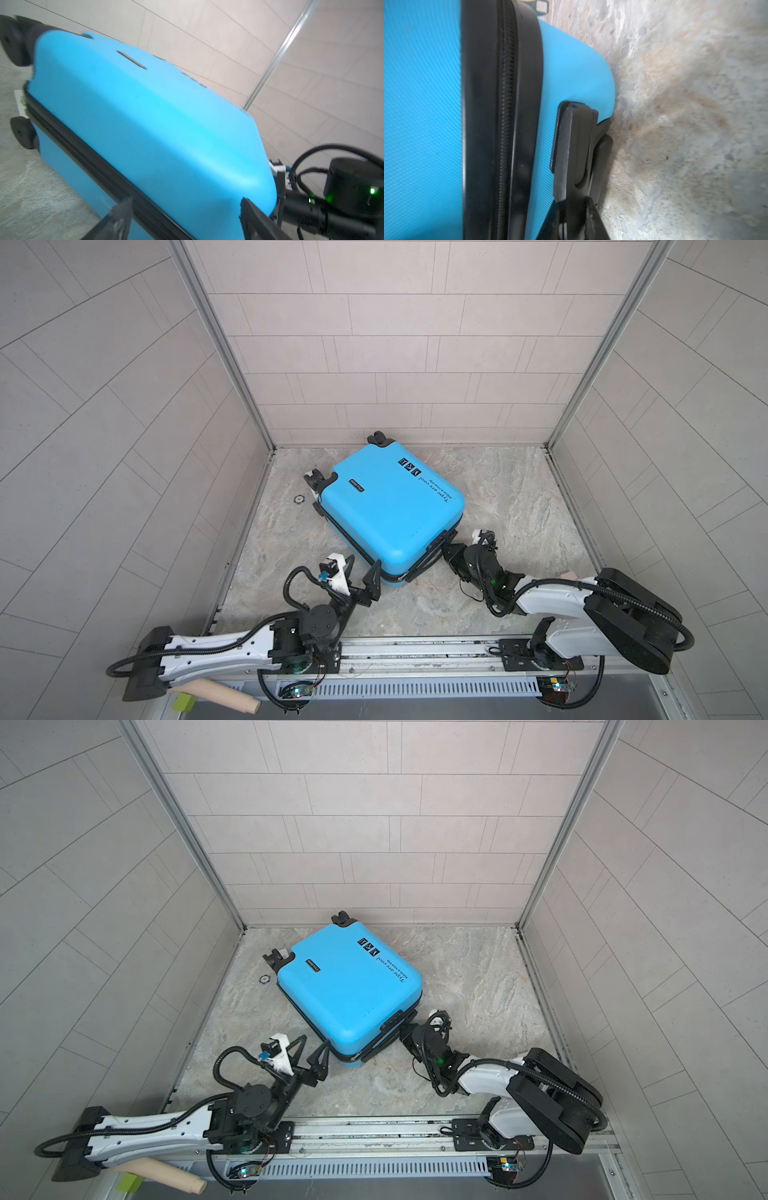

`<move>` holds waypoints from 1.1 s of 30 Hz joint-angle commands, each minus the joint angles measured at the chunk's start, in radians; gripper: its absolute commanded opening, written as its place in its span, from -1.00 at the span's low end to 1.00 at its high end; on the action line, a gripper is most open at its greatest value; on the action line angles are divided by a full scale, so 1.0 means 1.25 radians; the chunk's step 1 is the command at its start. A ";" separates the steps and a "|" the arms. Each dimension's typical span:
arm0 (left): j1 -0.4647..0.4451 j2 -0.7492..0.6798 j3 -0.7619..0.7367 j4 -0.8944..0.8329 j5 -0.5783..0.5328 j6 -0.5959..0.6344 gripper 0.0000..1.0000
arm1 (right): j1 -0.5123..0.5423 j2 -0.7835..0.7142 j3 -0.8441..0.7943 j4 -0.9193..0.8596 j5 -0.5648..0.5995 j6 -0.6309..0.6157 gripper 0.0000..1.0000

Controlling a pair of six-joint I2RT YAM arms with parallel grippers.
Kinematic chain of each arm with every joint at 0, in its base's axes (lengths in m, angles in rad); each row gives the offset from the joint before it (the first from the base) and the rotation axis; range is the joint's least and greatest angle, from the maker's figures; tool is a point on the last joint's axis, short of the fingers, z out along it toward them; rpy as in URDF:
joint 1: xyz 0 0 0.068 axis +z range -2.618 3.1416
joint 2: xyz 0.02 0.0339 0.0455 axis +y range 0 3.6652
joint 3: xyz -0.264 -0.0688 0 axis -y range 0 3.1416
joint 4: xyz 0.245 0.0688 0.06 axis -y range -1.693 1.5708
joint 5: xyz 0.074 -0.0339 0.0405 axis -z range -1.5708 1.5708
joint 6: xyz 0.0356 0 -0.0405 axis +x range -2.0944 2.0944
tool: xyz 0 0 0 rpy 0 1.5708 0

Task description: Pack the luggage

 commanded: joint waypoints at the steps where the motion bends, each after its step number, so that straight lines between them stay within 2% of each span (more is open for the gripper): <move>1: 0.055 -0.151 0.016 -0.199 -0.036 -0.096 0.87 | 0.010 -0.027 -0.009 0.021 -0.011 -0.039 -1.00; 3: 0.106 -0.205 0.035 -0.274 -0.013 -0.139 0.94 | 0.010 -0.030 -0.012 0.020 -0.010 -0.039 -1.00; 7: 0.212 -0.129 0.082 -0.248 0.103 -0.185 0.98 | 0.010 -0.039 -0.023 0.016 -0.009 -0.038 -1.00; 15: 0.446 0.132 0.129 -0.101 0.350 -0.322 0.99 | 0.009 -0.081 -0.033 -0.018 0.002 -0.047 -1.00; 19: 0.483 0.259 0.144 0.038 0.379 -0.314 0.99 | 0.009 -0.110 -0.049 -0.032 0.014 -0.048 -1.00; 23: 0.530 0.416 0.177 0.161 0.470 -0.322 0.98 | 0.008 -0.128 -0.063 -0.045 0.019 -0.047 -1.00; 29: 0.547 0.636 0.252 0.305 0.536 -0.319 0.98 | 0.005 -0.129 -0.090 -0.014 0.036 -0.018 -1.00; 33: 0.561 0.772 0.313 0.376 0.587 -0.321 0.98 | 0.005 -0.159 -0.111 -0.014 0.078 0.009 -1.00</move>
